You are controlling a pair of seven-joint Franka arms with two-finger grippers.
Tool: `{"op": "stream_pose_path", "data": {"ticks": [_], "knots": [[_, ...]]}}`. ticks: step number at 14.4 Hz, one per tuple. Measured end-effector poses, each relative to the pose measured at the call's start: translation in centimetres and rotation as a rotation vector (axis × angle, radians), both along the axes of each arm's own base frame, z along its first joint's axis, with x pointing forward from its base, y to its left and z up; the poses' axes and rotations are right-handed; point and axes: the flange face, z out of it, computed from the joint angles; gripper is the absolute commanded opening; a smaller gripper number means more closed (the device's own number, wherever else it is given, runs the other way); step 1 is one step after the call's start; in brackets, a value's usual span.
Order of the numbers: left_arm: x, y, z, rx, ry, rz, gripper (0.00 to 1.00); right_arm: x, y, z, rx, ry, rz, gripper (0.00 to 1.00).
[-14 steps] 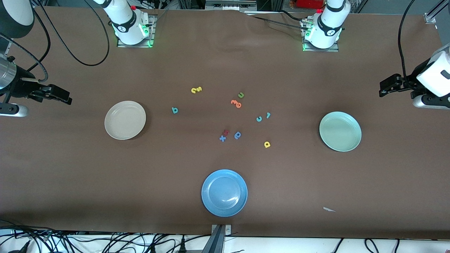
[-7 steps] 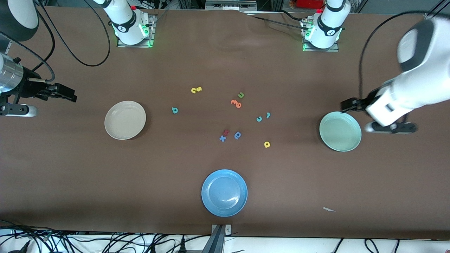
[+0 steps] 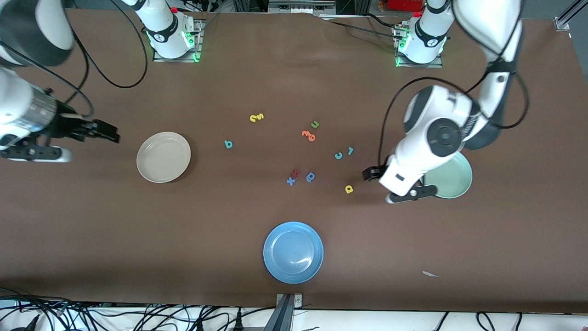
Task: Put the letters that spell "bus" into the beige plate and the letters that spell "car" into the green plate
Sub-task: 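Reach the right gripper to the teal q while the left gripper reaches yellow letter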
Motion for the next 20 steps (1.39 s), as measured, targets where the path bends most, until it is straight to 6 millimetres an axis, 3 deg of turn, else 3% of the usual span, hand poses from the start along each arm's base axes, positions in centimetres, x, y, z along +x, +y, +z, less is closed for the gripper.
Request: {"op": "stream_pose_path", "data": {"ticks": [2,4,6,8,15,20], "knots": [[-0.3,-1.9,-2.8,0.003,0.003,0.035,1.00,-0.8,5.3,-4.0,0.006,-0.003,-0.049,1.00],[-0.1,-2.6,-5.3,0.002,-0.003,0.060,1.00,-2.6,10.2,-7.5,0.015,-0.006,-0.067,1.00],[0.1,-3.1,-8.1,-0.002,-0.014,0.073,1.00,-4.8,13.8,-10.7,0.022,-0.012,-0.041,1.00],[0.1,-3.4,-10.2,-0.002,-0.014,0.079,1.00,-7.1,16.2,-14.1,0.011,-0.035,0.011,1.00],[0.2,-3.4,-13.7,-0.003,-0.022,0.110,0.98,-13.8,18.8,-24.2,0.006,-0.103,0.163,1.00],[-0.4,-4.2,-15.9,0.002,-0.013,0.122,0.85,-16.0,18.4,-27.9,-0.012,-0.104,0.237,1.00]]}}
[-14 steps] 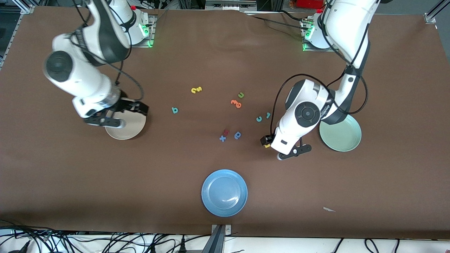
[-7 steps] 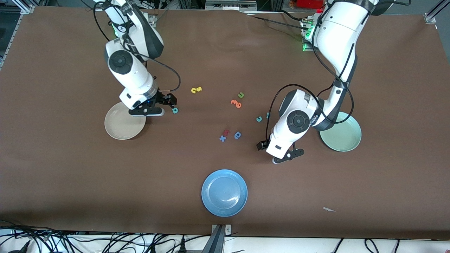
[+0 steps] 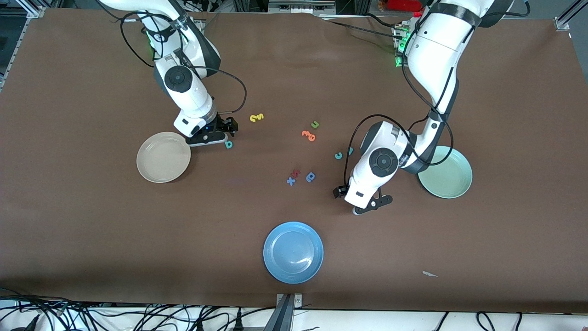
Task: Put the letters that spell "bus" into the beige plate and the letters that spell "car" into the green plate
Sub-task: 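Reach the right gripper to the teal q while the left gripper reaches yellow letter, then grasp the teal q with the right gripper while the left gripper grasps yellow letter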
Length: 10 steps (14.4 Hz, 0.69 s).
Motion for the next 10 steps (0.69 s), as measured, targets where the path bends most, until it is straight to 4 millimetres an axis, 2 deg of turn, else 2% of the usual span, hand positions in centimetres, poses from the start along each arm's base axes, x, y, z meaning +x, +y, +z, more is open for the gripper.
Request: {"op": "stream_pose_path", "data": {"ticks": [5,7,10], "knots": [[0.0,-0.1,-0.5,0.002,0.003,0.013,0.58,-1.2,1.0,-4.0,0.044,0.019,0.007,1.00],[0.0,-0.1,-0.5,0.002,0.002,0.016,0.53,-1.8,1.5,-5.5,0.060,0.028,0.014,0.99],[0.0,-0.1,-0.6,0.003,0.005,0.027,0.45,-2.0,1.7,-5.8,0.044,0.010,0.068,0.97]]}}
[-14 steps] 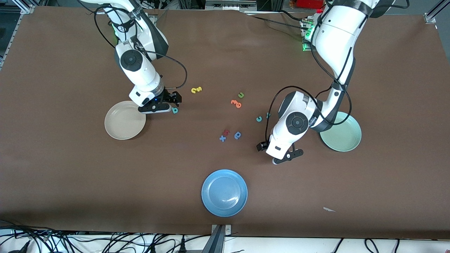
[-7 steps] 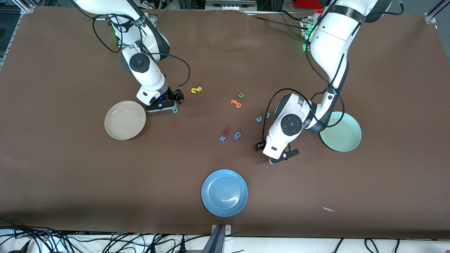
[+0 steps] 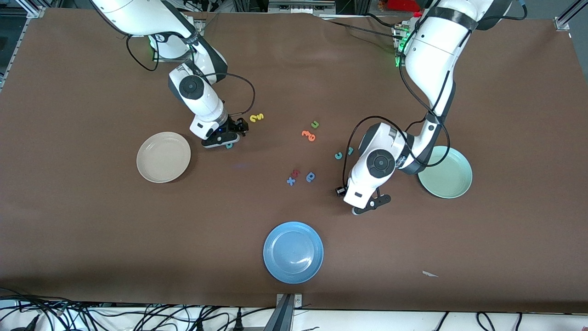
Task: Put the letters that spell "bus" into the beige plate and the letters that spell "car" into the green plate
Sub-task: 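Grasp the teal q with the right gripper while the left gripper grasps yellow letter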
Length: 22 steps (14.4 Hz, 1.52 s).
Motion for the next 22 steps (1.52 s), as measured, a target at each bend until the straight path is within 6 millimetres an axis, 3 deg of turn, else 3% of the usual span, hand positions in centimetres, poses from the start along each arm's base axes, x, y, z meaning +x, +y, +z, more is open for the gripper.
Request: {"op": "stream_pose_path", "data": {"ticks": [7,14,16,22], "knots": [[0.0,0.0,-0.3,0.001,0.002,0.006,0.28,0.5,-0.9,-0.4,-0.037,-0.067,0.115,0.94],[0.1,0.1,-0.3,-0.001,-0.006,0.009,0.12,1.0,-0.2,0.1,-0.033,-0.095,0.149,0.73],[0.1,0.1,-0.2,-0.001,-0.007,0.009,0.12,1.0,-0.1,0.1,-0.030,-0.098,0.152,0.63],[0.3,0.3,-0.2,-0.001,-0.015,0.013,0.02,1.2,0.1,0.3,-0.025,-0.110,0.158,0.00]]}}
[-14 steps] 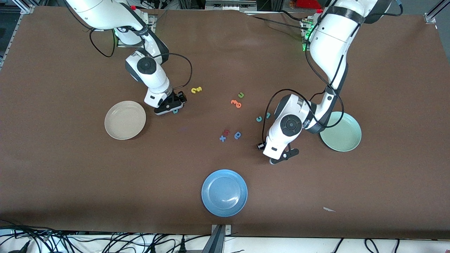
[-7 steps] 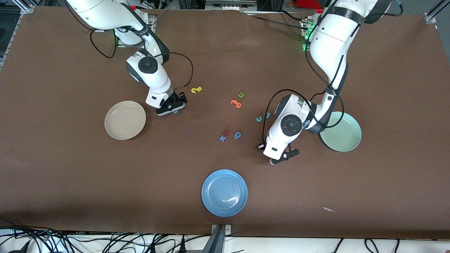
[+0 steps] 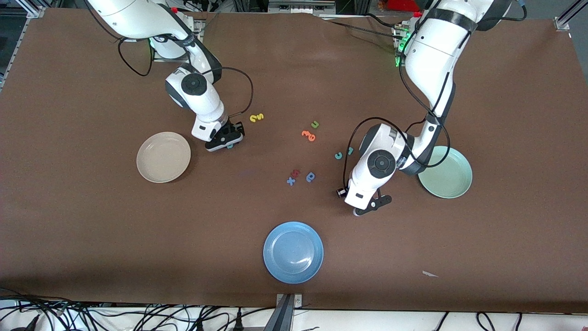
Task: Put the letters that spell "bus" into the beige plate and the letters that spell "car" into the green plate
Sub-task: 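Grasp the teal q with the right gripper while the left gripper grasps yellow letter, then drop the teal q on the beige plate while the left gripper drops yellow on green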
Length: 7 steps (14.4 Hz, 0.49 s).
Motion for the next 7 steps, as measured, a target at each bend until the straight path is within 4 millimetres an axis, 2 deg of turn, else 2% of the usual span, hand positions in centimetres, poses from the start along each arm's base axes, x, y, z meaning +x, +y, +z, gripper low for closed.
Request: {"op": "stream_pose_path", "data": {"ticks": [5,7], "knots": [[0.0,0.0,0.0,0.000,-0.001,0.000,0.00,0.2,-0.2,0.1,-0.003,-0.007,0.005,0.00],[0.1,0.1,0.0,0.000,-0.001,0.001,0.00,1.1,-1.4,0.3,-0.030,-0.014,0.017,0.00]]}}
